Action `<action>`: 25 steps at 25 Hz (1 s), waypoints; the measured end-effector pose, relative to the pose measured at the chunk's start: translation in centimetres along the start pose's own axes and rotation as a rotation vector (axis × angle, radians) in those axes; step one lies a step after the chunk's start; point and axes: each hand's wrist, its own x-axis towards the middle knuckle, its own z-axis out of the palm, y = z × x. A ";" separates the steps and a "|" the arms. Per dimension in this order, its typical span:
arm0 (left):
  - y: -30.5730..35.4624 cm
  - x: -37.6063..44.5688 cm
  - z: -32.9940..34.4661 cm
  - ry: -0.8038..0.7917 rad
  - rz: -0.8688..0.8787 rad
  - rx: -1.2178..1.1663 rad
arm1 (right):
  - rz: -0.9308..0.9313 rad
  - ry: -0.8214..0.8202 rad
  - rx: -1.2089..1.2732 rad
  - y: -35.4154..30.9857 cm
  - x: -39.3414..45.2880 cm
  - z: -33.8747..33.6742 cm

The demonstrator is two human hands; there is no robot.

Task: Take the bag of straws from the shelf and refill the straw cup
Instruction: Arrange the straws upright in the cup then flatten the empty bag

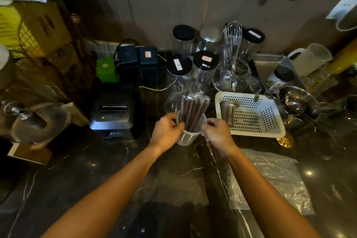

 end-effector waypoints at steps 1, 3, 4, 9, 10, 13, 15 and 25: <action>-0.3 -0.6 -0.1 -0.002 0.001 -0.011 | 0.009 -0.011 -0.010 -0.1 -0.4 0.0; -1.3 -1.8 -0.3 -0.037 -0.023 -0.033 | 0.005 -0.019 -0.076 -0.1 -1.2 0.1; -1.8 -2.5 -0.5 -0.051 -0.040 -0.034 | -0.002 -0.020 -0.116 -0.1 -1.7 0.3; -3.9 -5.0 -1.6 0.005 -0.084 -0.004 | -0.012 -0.120 -0.127 1.1 -3.5 1.1; -4.0 -5.3 -1.7 0.018 -0.074 0.013 | -0.009 -0.131 -0.116 1.2 -3.7 1.3; -4.0 -5.2 -1.9 0.042 -0.029 0.059 | -0.009 -0.138 -0.161 1.2 -3.8 1.2; -3.7 -4.7 -1.9 0.023 0.029 0.073 | -0.026 -0.150 -0.302 0.9 -3.6 0.8; -2.3 -2.7 -2.5 0.064 0.239 0.096 | -0.291 0.159 -0.420 -1.0 -4.1 1.8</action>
